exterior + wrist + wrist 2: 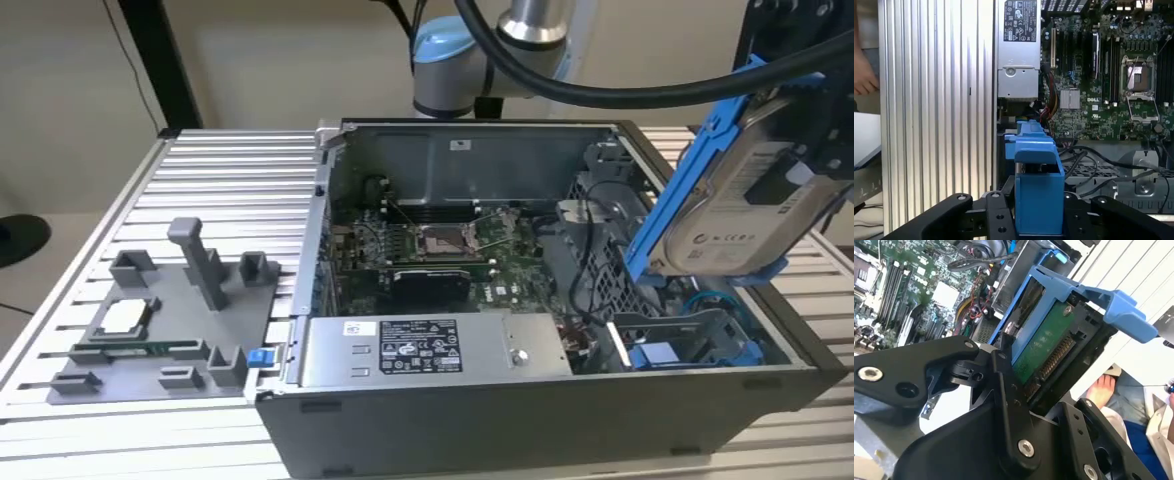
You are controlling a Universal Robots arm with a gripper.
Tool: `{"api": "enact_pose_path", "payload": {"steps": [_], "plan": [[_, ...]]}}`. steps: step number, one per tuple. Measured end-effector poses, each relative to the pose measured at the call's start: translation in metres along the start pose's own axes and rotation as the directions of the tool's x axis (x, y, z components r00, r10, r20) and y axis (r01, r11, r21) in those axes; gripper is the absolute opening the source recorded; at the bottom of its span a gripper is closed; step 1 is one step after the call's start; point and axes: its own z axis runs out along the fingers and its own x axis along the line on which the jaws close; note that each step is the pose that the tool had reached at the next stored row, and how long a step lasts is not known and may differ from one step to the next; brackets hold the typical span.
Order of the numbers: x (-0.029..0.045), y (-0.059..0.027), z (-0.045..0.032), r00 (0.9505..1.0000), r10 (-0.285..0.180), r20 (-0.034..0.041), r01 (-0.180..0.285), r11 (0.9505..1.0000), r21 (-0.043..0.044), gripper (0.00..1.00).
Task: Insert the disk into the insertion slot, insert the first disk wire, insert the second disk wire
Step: 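Insert the disk into the insertion slot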
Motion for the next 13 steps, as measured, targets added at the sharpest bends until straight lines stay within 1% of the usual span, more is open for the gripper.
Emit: {"api": "enact_pose_path", "payload": {"steps": [13], "plan": [[0.0,-0.0016,0.0011,1.0,0.0,0.0002,0.0,1.0,0.0001,0.0]]}}
